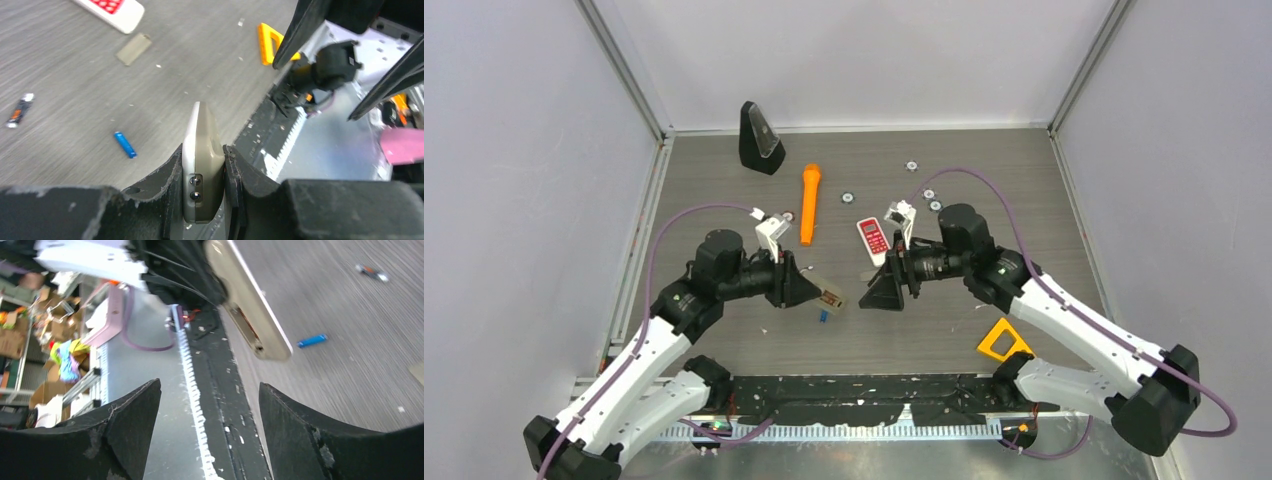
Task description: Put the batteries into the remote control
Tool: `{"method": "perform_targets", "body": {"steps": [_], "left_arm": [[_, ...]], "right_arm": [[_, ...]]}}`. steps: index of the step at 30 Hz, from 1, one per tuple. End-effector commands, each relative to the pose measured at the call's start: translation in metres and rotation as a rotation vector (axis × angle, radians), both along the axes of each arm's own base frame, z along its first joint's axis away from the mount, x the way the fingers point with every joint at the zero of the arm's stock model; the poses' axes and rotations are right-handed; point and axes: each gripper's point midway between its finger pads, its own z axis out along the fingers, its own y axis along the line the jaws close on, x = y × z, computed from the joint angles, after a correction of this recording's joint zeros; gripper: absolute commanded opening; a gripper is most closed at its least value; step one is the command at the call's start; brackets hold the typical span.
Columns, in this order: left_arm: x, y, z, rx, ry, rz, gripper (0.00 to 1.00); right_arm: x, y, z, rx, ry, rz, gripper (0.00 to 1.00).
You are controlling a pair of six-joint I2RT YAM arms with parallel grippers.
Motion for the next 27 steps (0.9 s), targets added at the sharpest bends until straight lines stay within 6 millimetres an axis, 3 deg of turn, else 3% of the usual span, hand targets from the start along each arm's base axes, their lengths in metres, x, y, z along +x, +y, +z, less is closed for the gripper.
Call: {"method": "perform_targets", "body": {"steps": [1,9,16,27], "left_arm": [[-0.038,-0.012,0.039,-0.1,-0.068,-0.237,0.0],[-0.059,-0.015,0.068,-0.174,-0.11,-0.351,0.0],[-0.059,-0.014,0.071,-0.173,-0.119,-0.35,0.0],[-0.054,-0.01,0.067,-0.139,-0.133,-0.309,0.0]], "right_arm": [[-0.039,0.001,0.069,0.193,-0.122,0.23,0.78],[-0.071,-0.005,0.119,0.367,-0.17,0.353,0.88],[-0.11,-0.016,0.159,0.499,-0.202,0.509,0.88],[-0.139,-0.017,0.175,0.536,-0.227,0.622,0.86]]}}
